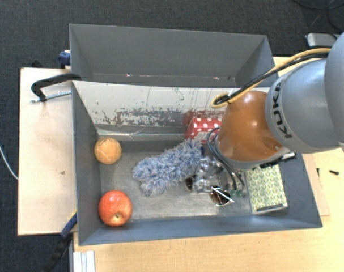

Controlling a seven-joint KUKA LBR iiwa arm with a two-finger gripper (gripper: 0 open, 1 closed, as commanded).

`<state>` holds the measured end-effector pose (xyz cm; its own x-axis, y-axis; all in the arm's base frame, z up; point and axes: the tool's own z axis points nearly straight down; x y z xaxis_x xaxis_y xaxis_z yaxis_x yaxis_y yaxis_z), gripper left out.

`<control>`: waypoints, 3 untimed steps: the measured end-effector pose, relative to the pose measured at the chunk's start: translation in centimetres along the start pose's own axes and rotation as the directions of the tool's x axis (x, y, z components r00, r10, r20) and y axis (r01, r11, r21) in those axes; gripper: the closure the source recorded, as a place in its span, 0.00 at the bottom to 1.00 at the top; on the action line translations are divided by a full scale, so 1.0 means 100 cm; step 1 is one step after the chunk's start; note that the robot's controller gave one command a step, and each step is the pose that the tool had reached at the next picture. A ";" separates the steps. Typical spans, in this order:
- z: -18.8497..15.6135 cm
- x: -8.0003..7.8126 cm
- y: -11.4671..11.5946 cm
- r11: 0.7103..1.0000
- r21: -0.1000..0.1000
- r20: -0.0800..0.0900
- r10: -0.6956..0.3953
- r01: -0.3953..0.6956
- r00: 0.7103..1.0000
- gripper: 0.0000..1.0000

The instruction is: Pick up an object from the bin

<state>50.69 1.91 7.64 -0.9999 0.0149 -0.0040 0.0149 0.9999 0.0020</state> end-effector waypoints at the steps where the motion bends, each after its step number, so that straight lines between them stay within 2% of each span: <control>1: -0.037 -0.004 -0.004 1.000 0.000 -0.008 0.005 -0.005 1.000 1.00; 2: 0.000 -0.009 -0.015 1.000 0.001 -0.004 0.025 -0.025 1.000 0.00; 3: 0.002 -0.012 -0.016 1.000 0.000 0.008 0.027 -0.027 1.000 1.00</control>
Offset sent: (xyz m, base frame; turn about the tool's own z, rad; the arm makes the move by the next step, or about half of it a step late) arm 0.0079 -0.0170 -0.0064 0.0274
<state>51.88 0.31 7.43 -0.9990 0.0421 -0.0115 0.0421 0.9991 0.0018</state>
